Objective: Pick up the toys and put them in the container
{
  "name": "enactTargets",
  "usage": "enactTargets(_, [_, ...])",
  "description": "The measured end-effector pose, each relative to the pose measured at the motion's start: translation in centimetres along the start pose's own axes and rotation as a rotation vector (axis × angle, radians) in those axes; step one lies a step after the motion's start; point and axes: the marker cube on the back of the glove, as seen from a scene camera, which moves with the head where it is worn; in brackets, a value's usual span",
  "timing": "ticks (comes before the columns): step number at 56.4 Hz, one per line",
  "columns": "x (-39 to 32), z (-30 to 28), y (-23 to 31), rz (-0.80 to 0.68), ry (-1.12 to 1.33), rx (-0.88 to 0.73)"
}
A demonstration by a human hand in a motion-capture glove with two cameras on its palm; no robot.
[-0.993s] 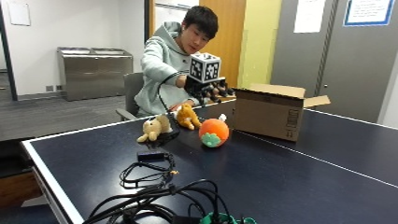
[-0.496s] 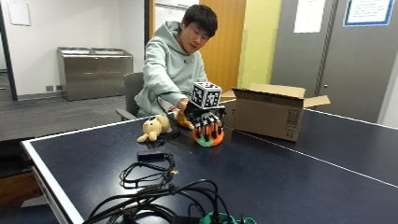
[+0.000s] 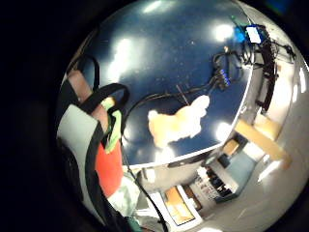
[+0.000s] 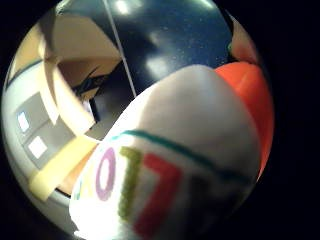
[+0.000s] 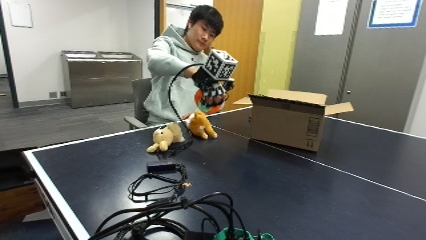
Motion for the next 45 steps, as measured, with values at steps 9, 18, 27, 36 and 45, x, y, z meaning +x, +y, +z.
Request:
enactTargets(9, [-6.4,-6.5,4.2,-0.163,0.052,0.099])
enactTargets(18, [-14.2,-14.7,6.7,-0.333,-0.117,0.408])
enactTargets(27, [-20.8,-18.2,5.6,-0.403,-0.206,0.513])
enactTargets(36, [-19.5,-17.3,-2.7,-0.266,-0.130,0.522])
enactTargets(45, [-23.5,-15.1,-0.9,-0.436,-0.127,0.559])
